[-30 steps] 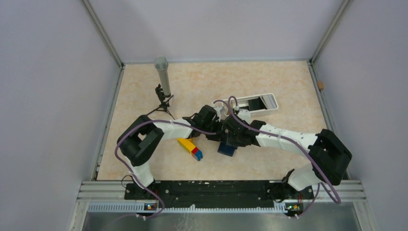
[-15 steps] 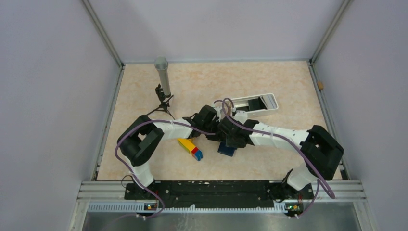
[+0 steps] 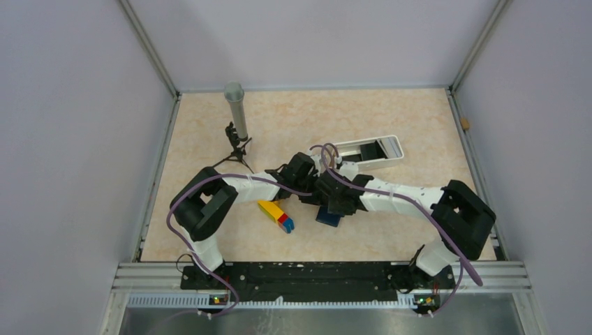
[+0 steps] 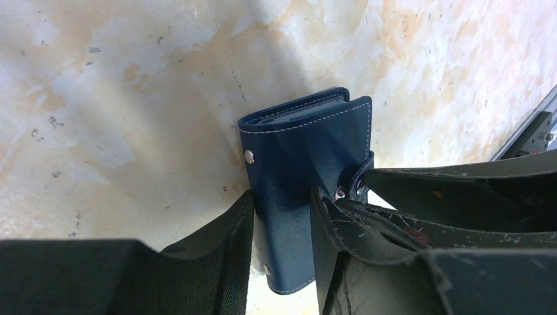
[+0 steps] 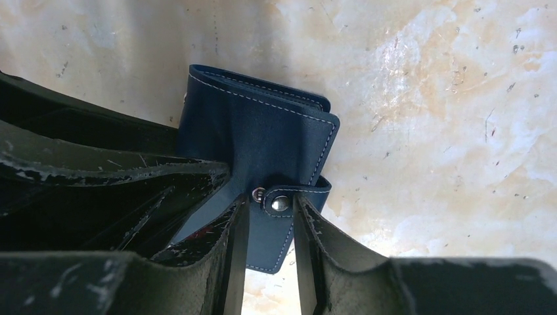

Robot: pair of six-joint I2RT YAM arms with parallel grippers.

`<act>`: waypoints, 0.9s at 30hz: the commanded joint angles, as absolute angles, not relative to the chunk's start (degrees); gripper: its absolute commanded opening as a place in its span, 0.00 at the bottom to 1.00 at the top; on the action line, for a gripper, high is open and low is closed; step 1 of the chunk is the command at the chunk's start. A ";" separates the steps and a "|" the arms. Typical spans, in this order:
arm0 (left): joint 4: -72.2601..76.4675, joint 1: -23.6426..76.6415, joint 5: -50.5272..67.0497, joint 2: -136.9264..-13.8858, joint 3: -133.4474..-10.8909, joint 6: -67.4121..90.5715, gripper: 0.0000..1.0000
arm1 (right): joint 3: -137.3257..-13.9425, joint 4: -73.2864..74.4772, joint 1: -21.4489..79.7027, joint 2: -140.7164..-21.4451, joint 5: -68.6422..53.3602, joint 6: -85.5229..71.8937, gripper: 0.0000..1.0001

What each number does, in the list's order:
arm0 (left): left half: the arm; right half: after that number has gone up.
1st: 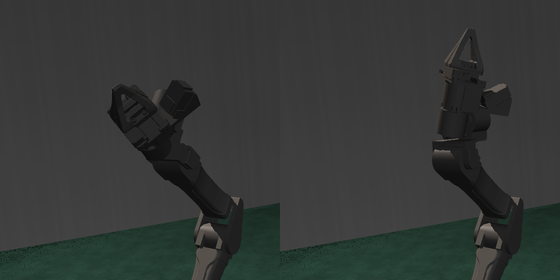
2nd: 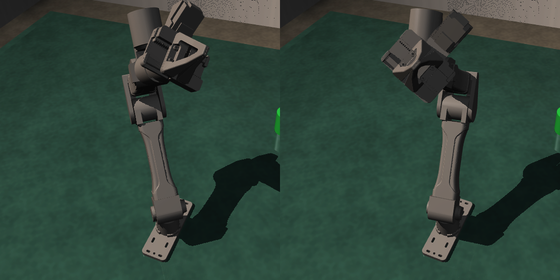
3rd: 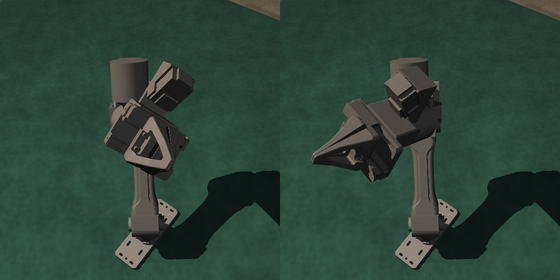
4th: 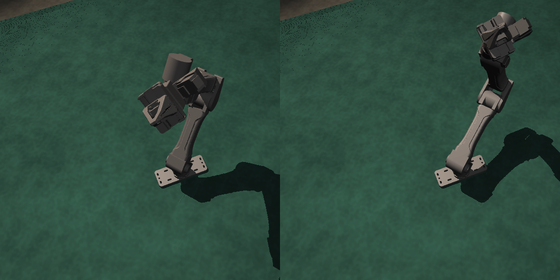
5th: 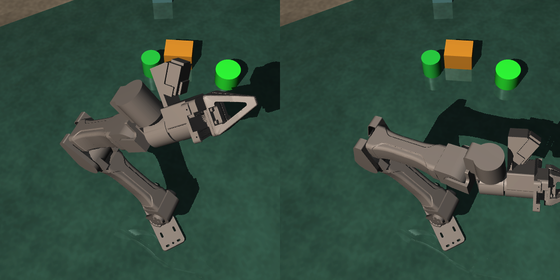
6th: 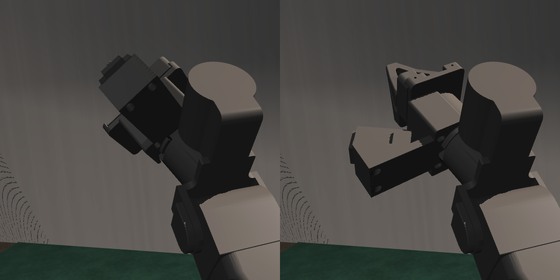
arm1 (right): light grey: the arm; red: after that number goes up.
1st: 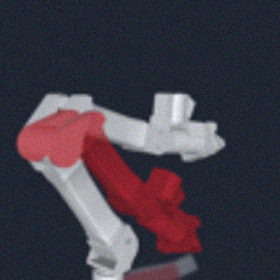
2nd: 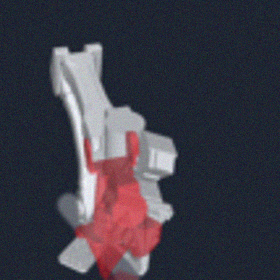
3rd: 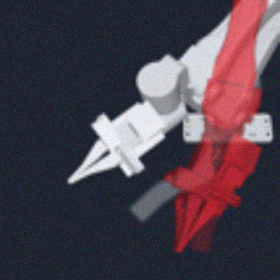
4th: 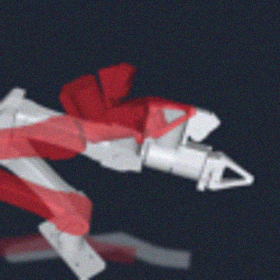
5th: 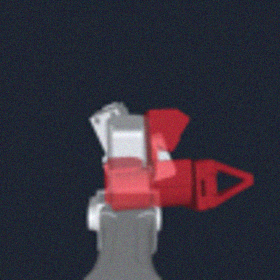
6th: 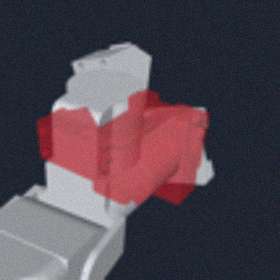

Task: Put the credit cards into the card holder
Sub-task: Close the card holder at the center of the board.

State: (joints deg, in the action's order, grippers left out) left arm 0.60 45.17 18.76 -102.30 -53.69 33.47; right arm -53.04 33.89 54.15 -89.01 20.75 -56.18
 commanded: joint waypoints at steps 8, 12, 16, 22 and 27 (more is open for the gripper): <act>-3.69 45.71 15.91 -104.77 -53.53 31.82 0.38 | -49.64 29.94 54.89 -89.71 19.22 -58.45 0.21; -3.69 45.66 15.91 -104.80 -53.53 31.82 0.38 | -49.22 30.31 54.89 -87.93 19.99 -58.95 0.17; -3.69 45.74 15.91 -104.94 -53.61 31.69 0.38 | -49.61 30.32 54.90 -87.14 20.45 -58.97 0.13; -3.69 45.78 15.95 -105.03 -53.69 31.73 0.38 | -49.66 30.34 55.08 -86.77 20.44 -59.06 0.10; -3.70 45.90 16.00 -105.12 -53.70 31.64 0.38 | -49.99 30.14 55.28 -86.34 20.69 -58.97 0.14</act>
